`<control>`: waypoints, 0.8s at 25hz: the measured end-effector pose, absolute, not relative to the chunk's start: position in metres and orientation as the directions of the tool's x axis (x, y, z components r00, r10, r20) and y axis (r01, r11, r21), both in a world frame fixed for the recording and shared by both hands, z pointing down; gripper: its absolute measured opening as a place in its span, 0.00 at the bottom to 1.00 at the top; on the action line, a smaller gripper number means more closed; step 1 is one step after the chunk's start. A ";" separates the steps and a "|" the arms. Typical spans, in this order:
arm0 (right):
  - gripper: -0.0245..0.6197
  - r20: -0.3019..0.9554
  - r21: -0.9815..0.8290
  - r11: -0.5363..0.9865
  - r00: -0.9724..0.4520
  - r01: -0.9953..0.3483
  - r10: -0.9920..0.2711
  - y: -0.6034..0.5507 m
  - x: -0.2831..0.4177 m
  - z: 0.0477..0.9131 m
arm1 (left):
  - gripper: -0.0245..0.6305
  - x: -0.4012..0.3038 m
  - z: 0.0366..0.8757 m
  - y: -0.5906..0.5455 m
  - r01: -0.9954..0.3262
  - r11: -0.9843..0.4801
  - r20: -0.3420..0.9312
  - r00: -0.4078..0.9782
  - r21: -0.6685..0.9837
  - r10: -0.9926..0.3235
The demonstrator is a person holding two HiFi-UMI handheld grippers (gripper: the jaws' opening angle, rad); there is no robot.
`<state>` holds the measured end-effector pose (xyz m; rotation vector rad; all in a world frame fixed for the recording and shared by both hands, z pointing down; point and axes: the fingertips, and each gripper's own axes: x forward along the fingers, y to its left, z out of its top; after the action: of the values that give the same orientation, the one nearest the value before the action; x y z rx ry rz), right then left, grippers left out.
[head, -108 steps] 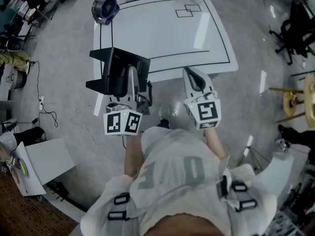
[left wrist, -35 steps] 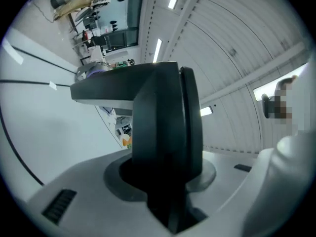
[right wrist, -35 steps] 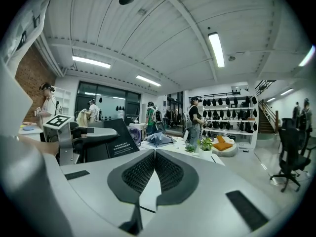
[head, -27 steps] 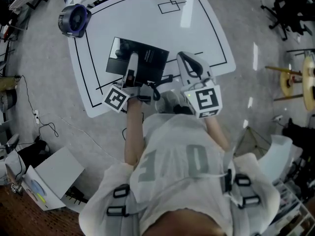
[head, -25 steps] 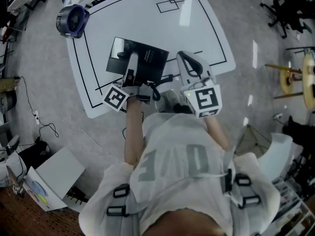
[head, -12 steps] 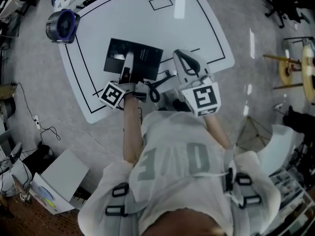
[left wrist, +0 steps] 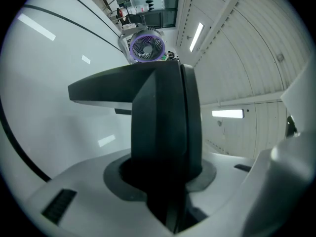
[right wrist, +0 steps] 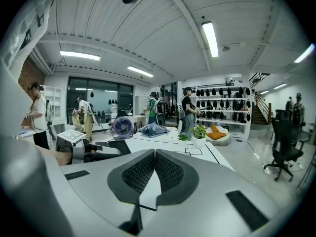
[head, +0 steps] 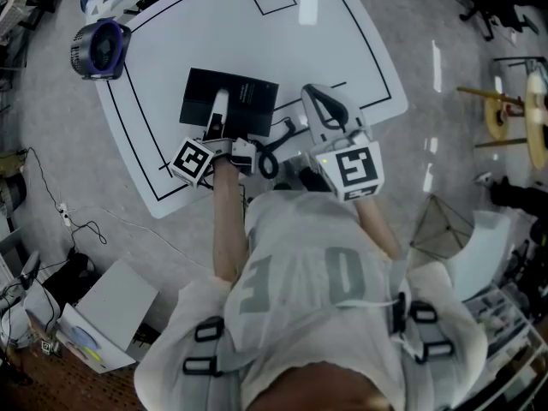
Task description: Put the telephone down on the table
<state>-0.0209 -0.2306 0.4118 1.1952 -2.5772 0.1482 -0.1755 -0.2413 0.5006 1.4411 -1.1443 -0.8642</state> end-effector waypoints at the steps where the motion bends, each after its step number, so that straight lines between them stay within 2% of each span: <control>1: 0.05 0.309 0.029 0.649 -0.610 -0.760 -0.729 -0.231 -0.021 0.412 | 0.27 -0.176 0.502 -0.242 -0.198 0.018 0.075 0.282 0.980 -0.957; 11: 0.05 0.316 0.016 0.647 -0.610 -0.762 -0.727 -0.234 -0.019 0.416 | 0.27 -0.180 0.528 -0.241 -0.318 0.079 0.176 0.288 0.945 -0.941; 20: 0.05 0.317 0.013 0.661 -0.624 -0.751 -0.715 -0.232 -0.022 0.418 | 0.28 -0.178 0.536 -0.240 -0.398 0.088 0.218 0.295 0.913 -0.930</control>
<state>-0.0221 -0.2320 0.4183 1.1715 -2.5846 0.1731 -0.1781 -0.2404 0.5357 1.5001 -1.2845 -0.6294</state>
